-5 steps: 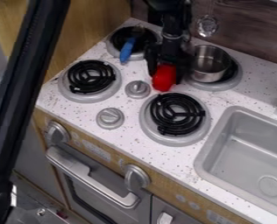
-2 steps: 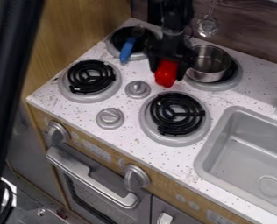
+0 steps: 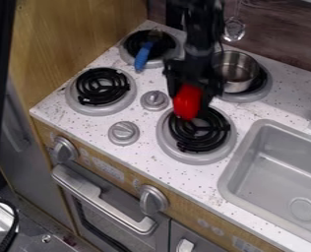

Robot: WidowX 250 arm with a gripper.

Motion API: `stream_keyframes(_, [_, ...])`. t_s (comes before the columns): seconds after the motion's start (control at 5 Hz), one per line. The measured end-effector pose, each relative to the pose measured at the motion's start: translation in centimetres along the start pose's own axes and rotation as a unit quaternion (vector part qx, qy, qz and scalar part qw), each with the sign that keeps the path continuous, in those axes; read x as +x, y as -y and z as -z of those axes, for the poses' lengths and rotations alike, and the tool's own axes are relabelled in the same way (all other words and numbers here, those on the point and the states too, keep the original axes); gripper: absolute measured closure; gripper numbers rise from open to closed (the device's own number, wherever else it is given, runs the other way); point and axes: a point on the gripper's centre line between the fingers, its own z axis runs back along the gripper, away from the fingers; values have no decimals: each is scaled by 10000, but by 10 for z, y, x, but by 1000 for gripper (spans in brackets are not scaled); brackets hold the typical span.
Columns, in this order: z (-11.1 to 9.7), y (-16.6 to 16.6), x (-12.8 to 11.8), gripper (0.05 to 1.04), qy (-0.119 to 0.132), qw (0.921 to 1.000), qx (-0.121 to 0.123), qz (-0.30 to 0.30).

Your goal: Put red object of the lower right side burner

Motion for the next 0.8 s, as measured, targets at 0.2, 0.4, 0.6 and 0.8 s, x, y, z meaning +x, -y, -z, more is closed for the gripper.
stream_keyframes(0.2, [8,18,-19,214,-237,9995,0,207])
stream_keyframes(0.4, [13,32,-26,218,-297,9992,-125,248])
stream_keyframes(0.6, [12,32,-25,159,-292,9992,-136,228])
stream_keyframes(0.8, [-6,30,-18,83,7,9999,-89,119])
